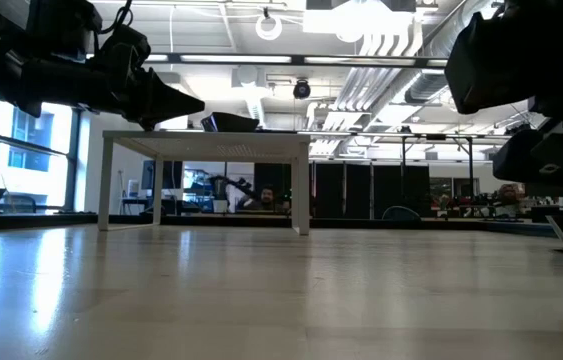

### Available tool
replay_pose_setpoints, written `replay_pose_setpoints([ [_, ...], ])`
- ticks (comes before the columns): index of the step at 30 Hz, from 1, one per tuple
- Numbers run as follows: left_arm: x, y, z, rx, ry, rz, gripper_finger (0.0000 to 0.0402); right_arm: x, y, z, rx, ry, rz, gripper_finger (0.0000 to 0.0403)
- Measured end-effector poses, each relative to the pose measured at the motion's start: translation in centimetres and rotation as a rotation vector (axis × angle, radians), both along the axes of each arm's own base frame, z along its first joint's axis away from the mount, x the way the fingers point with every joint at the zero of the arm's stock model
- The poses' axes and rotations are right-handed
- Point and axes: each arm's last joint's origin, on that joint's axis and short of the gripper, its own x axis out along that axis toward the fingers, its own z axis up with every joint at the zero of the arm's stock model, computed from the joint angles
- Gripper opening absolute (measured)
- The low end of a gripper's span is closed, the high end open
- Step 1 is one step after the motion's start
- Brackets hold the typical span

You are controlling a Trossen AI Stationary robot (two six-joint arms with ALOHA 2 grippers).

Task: Pick & Place Mini shaped plates
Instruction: Stack the black square plate on top of the black square plates on the shelf

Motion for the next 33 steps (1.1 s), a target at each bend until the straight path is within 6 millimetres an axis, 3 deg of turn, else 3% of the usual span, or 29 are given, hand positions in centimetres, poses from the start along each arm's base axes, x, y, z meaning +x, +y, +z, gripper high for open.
replay_pose_setpoints([
  [5,0.0,0.0,0.0,0.000,0.000,0.000,0.0005,0.3,-0.5,0.4,0.044,0.013,-0.015,0.0014],
  [10,0.0,0.0,0.0,0.003,0.000,0.000,0.0005,0.6,-1.7,2.7,0.094,-0.043,-0.093,0.0003],
  [14,0.0,0.0,-0.1,0.019,0.007,0.000,0.0005,1.3,-3.9,4.9,0.093,-0.147,-0.235,0.0006],
  [18,0.0,0.0,-0.1,0.027,0.008,0.000,0.0005,2.9,-6.7,5.6,0.095,-0.229,-0.411,0.0002],
  [26,0.0,0.0,0.1,0.054,-0.007,0.001,0.0005,7.4,-12.8,4.0,0.072,-0.433,-0.721,0.0008],
  [33,0.0,0.0,0.2,0.056,-0.009,0.001,0.0005,9.7,-16.5,0.4,0.028,-0.484,-0.878,0.0007],
])
